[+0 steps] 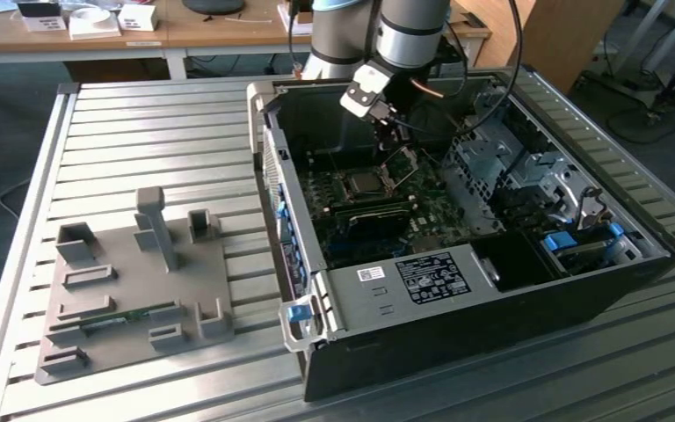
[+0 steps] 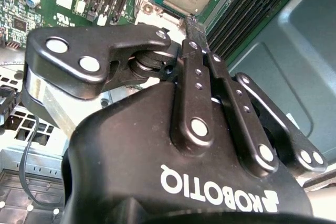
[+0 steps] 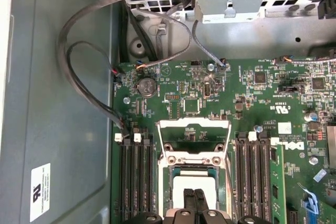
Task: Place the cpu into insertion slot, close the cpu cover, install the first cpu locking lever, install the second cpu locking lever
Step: 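Close the cpu cover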
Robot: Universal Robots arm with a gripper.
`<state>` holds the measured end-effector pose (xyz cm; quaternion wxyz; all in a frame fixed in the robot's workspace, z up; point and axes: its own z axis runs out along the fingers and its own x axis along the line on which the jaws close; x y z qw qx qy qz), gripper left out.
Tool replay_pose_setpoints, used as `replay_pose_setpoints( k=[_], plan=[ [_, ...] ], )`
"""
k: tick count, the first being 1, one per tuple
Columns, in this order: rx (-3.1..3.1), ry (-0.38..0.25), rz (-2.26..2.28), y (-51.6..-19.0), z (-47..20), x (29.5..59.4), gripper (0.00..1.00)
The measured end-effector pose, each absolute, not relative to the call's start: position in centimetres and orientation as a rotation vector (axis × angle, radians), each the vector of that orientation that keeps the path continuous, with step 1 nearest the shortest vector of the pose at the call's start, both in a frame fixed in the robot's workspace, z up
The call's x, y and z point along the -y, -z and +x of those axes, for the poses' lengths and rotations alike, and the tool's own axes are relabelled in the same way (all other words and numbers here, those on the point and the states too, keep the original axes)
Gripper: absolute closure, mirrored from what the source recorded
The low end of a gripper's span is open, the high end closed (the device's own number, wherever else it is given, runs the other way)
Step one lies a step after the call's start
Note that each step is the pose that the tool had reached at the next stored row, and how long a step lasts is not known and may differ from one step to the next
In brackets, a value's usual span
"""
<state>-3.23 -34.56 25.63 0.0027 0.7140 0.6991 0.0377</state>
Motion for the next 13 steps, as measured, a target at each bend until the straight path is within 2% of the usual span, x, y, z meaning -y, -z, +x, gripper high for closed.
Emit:
replay_pose_setpoints(
  k=[13],
  plan=[
    [-2.193,-0.119,2.24,-25.97,-2.57,34.56,0.89]
  ],
)
